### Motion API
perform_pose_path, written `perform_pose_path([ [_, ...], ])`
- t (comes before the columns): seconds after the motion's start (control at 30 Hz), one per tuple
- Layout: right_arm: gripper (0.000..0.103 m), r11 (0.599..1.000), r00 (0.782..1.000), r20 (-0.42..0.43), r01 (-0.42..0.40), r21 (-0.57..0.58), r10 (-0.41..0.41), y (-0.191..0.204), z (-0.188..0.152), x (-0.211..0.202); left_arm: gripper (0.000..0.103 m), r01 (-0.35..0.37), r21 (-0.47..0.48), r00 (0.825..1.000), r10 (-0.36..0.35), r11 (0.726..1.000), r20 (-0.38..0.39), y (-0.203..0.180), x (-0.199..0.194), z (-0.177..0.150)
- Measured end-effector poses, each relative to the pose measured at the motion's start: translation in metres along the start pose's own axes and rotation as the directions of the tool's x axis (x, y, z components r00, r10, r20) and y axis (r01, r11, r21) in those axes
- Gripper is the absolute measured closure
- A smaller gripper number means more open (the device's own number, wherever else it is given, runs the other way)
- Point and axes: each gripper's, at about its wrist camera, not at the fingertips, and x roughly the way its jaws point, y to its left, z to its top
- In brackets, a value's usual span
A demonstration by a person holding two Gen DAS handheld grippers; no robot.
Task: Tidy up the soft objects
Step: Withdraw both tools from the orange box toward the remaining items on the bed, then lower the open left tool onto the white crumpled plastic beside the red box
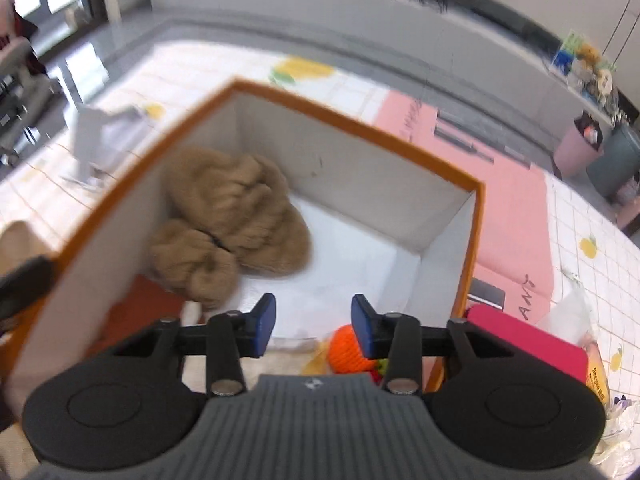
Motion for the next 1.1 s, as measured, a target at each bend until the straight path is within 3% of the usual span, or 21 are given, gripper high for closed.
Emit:
perform_pose_path([
  [0.13, 0.059, 0.997, 0.993, 0.100, -0.070, 0.035, 0.066, -0.003, -0.014, -0.044, 0.017, -0.060, 0.025, 0.997, 0.058, 0.998, 0.050, -0.016, -0.017, 0.005],
  [0.2, 0.056, 0.996, 0.988, 0.137, -0.081, 0.038, 0.075, -0.007, -0.020, -0.062, 0.016, -0.055, -0.005, 0.995, 0.056, 0.998, 0.078, -0.022, -0.028, 0.008],
  [0.33, 0.051, 0.996, 0.977, 0.205, -0.075, 0.048, 0.063, -0.028, -0.036, -0.109, 0.016, 0.046, -0.130, 0.996, -0.035, 0.990, 0.086, -0.024, -0.049, 0.011],
  [0.5, 0.048, 0.996, 0.967, 0.253, -0.039, 0.082, 0.017, -0.068, -0.076, -0.159, 0.016, 0.143, -0.147, 0.985, -0.126, 0.979, 0.117, -0.043, -0.072, 0.009],
  [0.63, 0.047, 0.984, 0.960, 0.272, 0.022, 0.176, -0.071, -0.115, -0.116, -0.186, 0.015, 0.226, -0.180, 0.972, -0.210, 0.957, 0.102, -0.068, -0.077, -0.001],
  [0.7, 0.046, 0.975, 0.957, 0.271, 0.041, 0.217, -0.100, -0.138, -0.137, -0.191, 0.015, 0.264, -0.111, 0.963, -0.257, 0.958, 0.075, -0.094, -0.077, -0.008],
  [0.77, 0.046, 0.962, 0.957, 0.257, 0.066, 0.264, -0.136, -0.160, -0.158, -0.190, 0.015, 0.268, 0.063, 0.959, -0.273, 0.961, 0.072, -0.130, -0.080, -0.019],
  [0.83, 0.046, 0.948, 0.960, 0.231, 0.078, 0.310, -0.155, -0.182, -0.180, -0.184, 0.015, 0.285, 0.167, 0.953, -0.298, 0.944, 0.061, -0.163, -0.082, -0.033],
  [1.0, 0.046, 0.920, 0.972, 0.148, 0.116, 0.373, -0.183, -0.228, -0.232, -0.166, 0.015, 0.430, 0.206, 0.896, -0.443, 0.879, 0.016, -0.215, -0.075, -0.062],
  [1.1, 0.046, 0.887, 0.964, 0.129, 0.156, 0.434, -0.233, -0.255, -0.259, -0.158, 0.015, 0.422, 0.308, 0.893, -0.449, 0.853, 0.020, -0.247, -0.069, -0.083],
])
